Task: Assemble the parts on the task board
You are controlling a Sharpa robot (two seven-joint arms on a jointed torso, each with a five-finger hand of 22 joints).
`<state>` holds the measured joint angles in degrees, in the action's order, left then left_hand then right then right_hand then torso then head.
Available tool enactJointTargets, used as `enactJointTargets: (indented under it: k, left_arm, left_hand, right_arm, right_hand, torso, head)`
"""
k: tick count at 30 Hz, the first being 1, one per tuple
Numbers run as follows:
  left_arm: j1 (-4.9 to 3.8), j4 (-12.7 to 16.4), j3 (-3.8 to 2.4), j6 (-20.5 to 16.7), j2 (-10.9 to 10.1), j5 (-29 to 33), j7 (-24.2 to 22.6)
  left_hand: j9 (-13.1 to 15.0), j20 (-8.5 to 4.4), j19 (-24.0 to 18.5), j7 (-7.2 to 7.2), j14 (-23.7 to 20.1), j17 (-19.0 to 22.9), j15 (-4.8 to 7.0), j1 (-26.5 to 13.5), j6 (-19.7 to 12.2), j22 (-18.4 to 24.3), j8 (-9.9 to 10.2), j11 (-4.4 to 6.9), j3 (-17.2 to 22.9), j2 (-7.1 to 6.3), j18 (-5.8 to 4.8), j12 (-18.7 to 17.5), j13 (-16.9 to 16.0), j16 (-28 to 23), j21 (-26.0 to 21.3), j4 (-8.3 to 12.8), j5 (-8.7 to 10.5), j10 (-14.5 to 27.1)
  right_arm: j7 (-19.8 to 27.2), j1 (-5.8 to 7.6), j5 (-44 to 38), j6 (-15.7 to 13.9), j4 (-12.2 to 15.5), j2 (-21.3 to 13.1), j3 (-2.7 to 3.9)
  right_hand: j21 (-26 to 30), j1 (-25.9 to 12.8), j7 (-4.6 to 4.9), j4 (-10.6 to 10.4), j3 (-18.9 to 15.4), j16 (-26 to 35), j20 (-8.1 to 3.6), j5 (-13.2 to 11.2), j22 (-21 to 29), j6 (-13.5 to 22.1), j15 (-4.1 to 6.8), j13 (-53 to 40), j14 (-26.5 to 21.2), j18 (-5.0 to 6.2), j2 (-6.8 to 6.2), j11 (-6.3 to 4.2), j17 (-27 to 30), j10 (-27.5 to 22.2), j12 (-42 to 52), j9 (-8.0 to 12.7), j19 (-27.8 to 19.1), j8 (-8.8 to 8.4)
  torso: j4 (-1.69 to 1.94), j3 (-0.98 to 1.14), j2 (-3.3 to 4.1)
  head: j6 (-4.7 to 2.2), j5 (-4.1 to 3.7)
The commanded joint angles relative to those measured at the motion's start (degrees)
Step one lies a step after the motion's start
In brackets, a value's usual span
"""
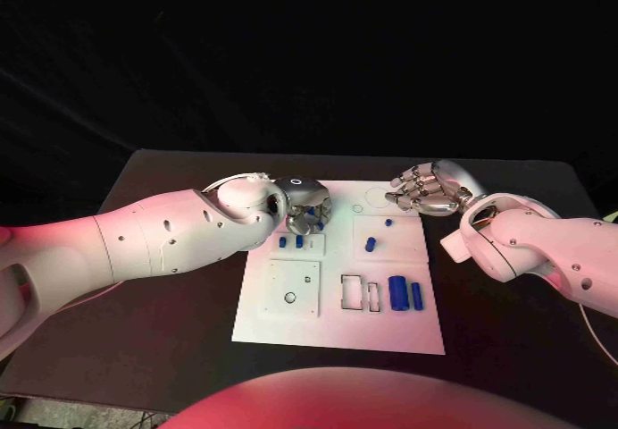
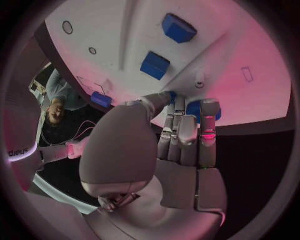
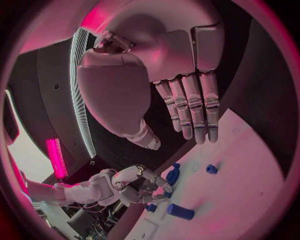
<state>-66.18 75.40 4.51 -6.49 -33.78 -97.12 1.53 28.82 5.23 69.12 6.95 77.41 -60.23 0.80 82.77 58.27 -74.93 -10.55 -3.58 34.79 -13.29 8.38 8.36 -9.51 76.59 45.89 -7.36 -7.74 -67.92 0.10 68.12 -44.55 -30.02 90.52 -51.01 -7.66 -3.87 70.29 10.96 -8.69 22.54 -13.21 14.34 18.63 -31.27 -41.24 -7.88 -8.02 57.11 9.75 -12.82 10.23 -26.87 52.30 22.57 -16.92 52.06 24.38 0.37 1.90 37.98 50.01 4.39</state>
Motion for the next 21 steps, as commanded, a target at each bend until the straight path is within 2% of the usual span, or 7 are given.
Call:
enactJointTargets:
  k: [1,4,10,17,21]
  left_arm:
    - [0.07,-0.09,0.04,-1.2,-0.02,0.87,-0.53]
    - [0.08,0.16,0.01,-2.13,-0.27,1.42,-1.1]
    - [0.09,1.71,-0.53,-3.91,-1.9,2.97,-2.01]
    - [0.07,4.94,-2.06,-4.65,-5.43,5.41,-2.3]
    - [0.05,6.1,-2.63,-4.47,-7.12,6.54,-2.1]
  left_hand:
    - [-0.12,0.08,0.47,0.15,0.5,-0.19,-0.04,-0.45,0.24,-5.12,0.13,-0.05,0.2,-0.09,-0.89,-0.62,0.13,0.42,0.78,0.43,-0.67,-0.68]
    - [-0.25,0.1,0.5,0.21,0.56,-0.15,-0.05,-0.45,0.15,-5.16,0.34,-0.12,0.44,-0.38,-0.92,-1.16,0.26,0.58,1.33,0.97,-1.07,-0.78]
    - [-0.4,0.06,0.54,0.23,0.5,0.18,0.03,-0.37,0.18,-5.22,0.51,-0.16,0.79,-0.59,-0.94,-1.73,0.39,0.59,1.99,1.62,-1.25,-0.96]
    - [-0.49,0.13,0.4,0.35,0.48,0.36,-0.12,-1.0,0.34,-5.19,0.58,-0.25,0.78,-0.74,-0.96,-2.1,0.46,0.63,2.21,1.64,-1.11,-1.28]
    - [-0.54,0.19,0.35,0.39,0.51,0.36,-0.22,-1.37,0.4,-5.18,0.63,-0.28,0.72,-0.81,-0.99,-2.29,0.49,0.7,2.35,1.57,-0.96,-1.42]
  right_arm:
    - [0.58,-0.04,-0.3,0.22,0.06,0.1,0.01]
    - [0.6,-0.04,-0.31,0.19,0.03,0.13,0.01]
    - [0.65,-0.07,-0.31,0.15,-0.02,0.14,0.01]
    - [0.63,-0.09,-0.33,0.06,-0.04,0.0,0.01]
    - [0.63,-0.09,-0.34,0.06,-0.08,-0.02,0.01]
  right_hand:
    - [0.08,-0.03,2.38,0.33,0.16,0.28,-0.16,0.33,0.05,-0.2,0.04,0.06,-0.4,0.54,0.55,-0.1,0.06,-0.37,0.22,0.05,-0.36,0.27]
    - [0.08,-0.03,2.38,0.33,0.16,0.28,-0.16,0.33,0.05,-0.2,0.04,0.06,-0.4,0.54,0.55,-0.1,0.06,-0.37,0.22,0.05,-0.36,0.27]
    - [0.07,-0.04,2.37,0.34,0.18,0.31,-0.15,0.34,0.09,-0.23,0.04,0.09,-0.38,0.54,0.57,-0.1,0.08,-0.36,0.23,0.06,-0.37,0.3]
    - [0.07,-0.04,2.37,0.34,0.18,0.31,-0.15,0.34,0.09,-0.23,0.04,0.09,-0.38,0.54,0.57,-0.1,0.08,-0.36,0.23,0.06,-0.37,0.3]
    - [0.07,-0.06,2.36,0.35,0.19,0.36,-0.14,0.34,0.14,-0.25,0.04,0.14,-0.37,0.55,0.58,-0.11,0.11,-0.36,0.25,0.08,-0.39,0.34]
  torso:
    - [-0.02,-0.01,-0.01]
    - [0.0,-0.05,0.02]
    - [-0.02,-0.05,-0.01]
    - [0.14,-0.01,-0.1]
    - [0.16,-0.06,-0.1]
  head:
    - [-0.01,0.05]
    - [-0.01,0.06]
    - [-0.01,0.03]
    - [-0.01,-0.06]
    - [-0.07,0.04]
